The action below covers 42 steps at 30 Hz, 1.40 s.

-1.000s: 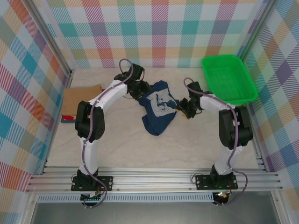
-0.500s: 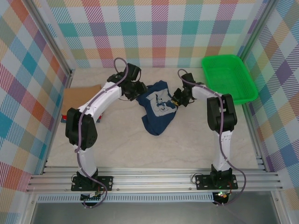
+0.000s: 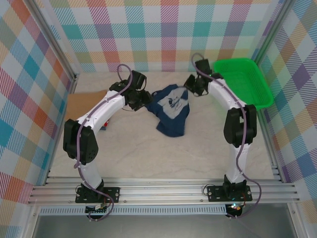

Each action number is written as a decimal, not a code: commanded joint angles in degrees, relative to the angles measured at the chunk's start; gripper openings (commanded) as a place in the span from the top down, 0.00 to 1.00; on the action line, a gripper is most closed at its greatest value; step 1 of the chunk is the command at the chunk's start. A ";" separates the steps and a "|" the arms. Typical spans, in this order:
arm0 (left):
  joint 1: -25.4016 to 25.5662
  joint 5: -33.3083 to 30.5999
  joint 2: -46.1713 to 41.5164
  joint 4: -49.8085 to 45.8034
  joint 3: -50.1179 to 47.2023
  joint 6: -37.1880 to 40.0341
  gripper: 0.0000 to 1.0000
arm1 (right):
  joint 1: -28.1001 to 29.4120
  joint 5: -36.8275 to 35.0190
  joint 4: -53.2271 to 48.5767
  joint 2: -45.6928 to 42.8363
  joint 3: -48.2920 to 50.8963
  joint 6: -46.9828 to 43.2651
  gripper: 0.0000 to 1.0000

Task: Fold and stack the t-shirts

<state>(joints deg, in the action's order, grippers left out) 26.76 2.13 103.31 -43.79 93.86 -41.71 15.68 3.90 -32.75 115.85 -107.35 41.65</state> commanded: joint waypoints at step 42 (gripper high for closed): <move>-16.60 -4.22 -15.40 -0.40 -20.90 -8.11 0.53 | 30.28 -2.93 -7.58 -0.22 8.93 4.01 0.44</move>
<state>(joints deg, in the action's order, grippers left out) 11.55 2.00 93.03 -42.28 72.14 -47.03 45.56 4.64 -36.16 109.03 -91.98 43.35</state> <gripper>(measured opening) 0.467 0.562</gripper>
